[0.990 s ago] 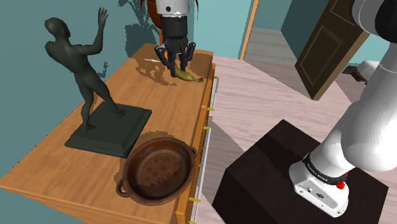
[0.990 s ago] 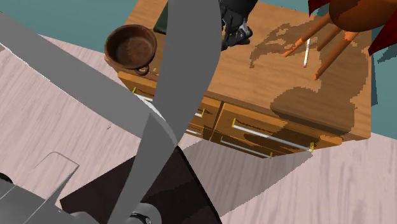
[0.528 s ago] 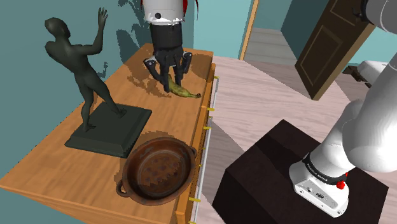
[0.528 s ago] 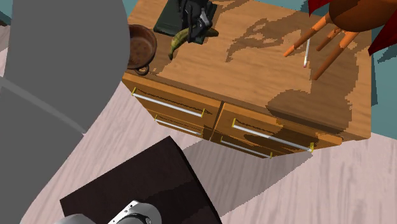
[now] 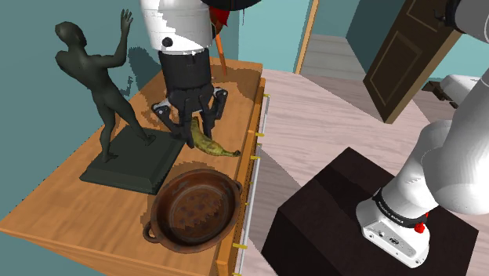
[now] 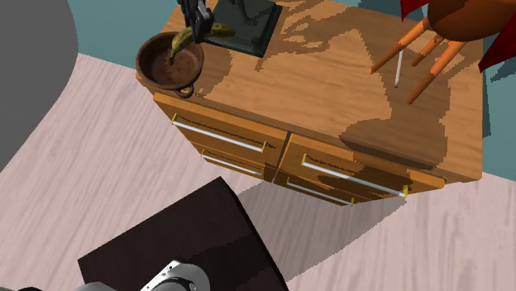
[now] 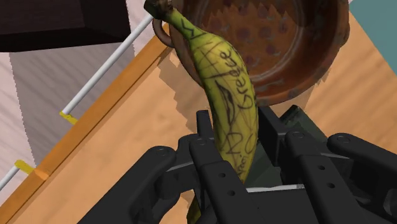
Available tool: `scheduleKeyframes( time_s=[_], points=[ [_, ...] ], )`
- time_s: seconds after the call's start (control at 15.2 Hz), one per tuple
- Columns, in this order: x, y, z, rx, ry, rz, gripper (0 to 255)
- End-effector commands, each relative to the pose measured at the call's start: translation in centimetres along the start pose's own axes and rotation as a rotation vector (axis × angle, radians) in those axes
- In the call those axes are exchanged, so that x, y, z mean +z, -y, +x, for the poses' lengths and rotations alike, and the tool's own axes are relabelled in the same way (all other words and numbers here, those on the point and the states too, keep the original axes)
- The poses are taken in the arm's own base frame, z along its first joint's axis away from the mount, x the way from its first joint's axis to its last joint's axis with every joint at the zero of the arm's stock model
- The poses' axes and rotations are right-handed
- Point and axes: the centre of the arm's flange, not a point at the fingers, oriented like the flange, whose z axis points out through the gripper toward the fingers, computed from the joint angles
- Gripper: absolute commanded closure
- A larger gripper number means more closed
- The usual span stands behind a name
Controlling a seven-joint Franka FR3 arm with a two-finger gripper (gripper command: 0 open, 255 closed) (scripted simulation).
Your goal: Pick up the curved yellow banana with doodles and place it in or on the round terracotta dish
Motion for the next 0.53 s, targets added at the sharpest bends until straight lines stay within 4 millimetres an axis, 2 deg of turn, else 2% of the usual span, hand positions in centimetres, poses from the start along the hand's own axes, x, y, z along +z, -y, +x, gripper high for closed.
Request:
scheduleKeyframes(
  time_s=[0.0, 0.4, 0.46],
  points=[
    [0.2, 1.7, -1.7, 0.002, 0.000, 0.000, 255],
    [1.3, 7.2, -7.3, 0.002, 0.000, 0.000, 255],
    [1.8, 7.2, -7.2, 0.002, 0.000, 0.000, 255]
  ],
)
